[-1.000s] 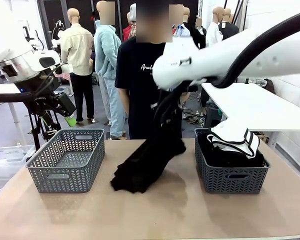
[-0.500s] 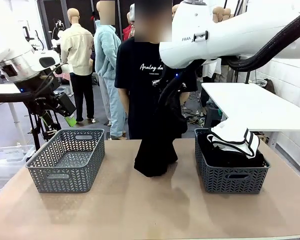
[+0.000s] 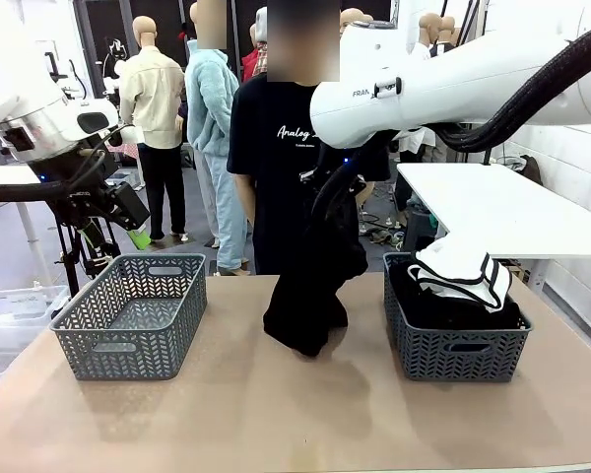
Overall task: Sort the tops and bottoms.
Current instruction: Lift clothes from the center of the table with your right hand.
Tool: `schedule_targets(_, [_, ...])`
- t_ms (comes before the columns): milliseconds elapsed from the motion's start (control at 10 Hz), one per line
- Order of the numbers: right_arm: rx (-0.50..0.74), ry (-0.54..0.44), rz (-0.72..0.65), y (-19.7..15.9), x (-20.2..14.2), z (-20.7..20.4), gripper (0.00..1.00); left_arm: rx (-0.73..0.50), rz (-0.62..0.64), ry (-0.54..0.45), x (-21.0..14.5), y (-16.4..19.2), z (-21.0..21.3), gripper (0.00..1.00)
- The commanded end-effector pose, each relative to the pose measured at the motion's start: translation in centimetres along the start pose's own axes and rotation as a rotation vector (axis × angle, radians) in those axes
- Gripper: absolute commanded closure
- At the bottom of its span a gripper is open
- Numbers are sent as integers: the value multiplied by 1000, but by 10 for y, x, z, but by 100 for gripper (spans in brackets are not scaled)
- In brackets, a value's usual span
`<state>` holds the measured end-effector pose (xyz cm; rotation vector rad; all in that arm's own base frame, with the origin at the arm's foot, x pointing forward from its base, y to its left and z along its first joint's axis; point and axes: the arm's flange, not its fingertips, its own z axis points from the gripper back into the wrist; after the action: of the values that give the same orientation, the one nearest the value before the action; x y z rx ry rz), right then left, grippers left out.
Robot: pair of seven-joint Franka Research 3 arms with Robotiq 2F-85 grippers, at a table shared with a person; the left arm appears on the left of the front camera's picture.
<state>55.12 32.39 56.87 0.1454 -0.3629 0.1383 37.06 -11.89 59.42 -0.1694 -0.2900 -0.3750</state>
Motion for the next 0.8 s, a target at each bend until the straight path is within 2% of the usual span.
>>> schedule_targets(0, [-78,-83,-62,-1,7,41,100,-8,-11,-2,-1,3,1,0])
schedule_targets(300, [-35,-247,-137,-14,24,113,100,-8,-11,-2,-1,3,1,0])
schedule_targets(700, [5,-271,-100,-6,25,140,100,-8,-11,-2,-1,3,1,0])
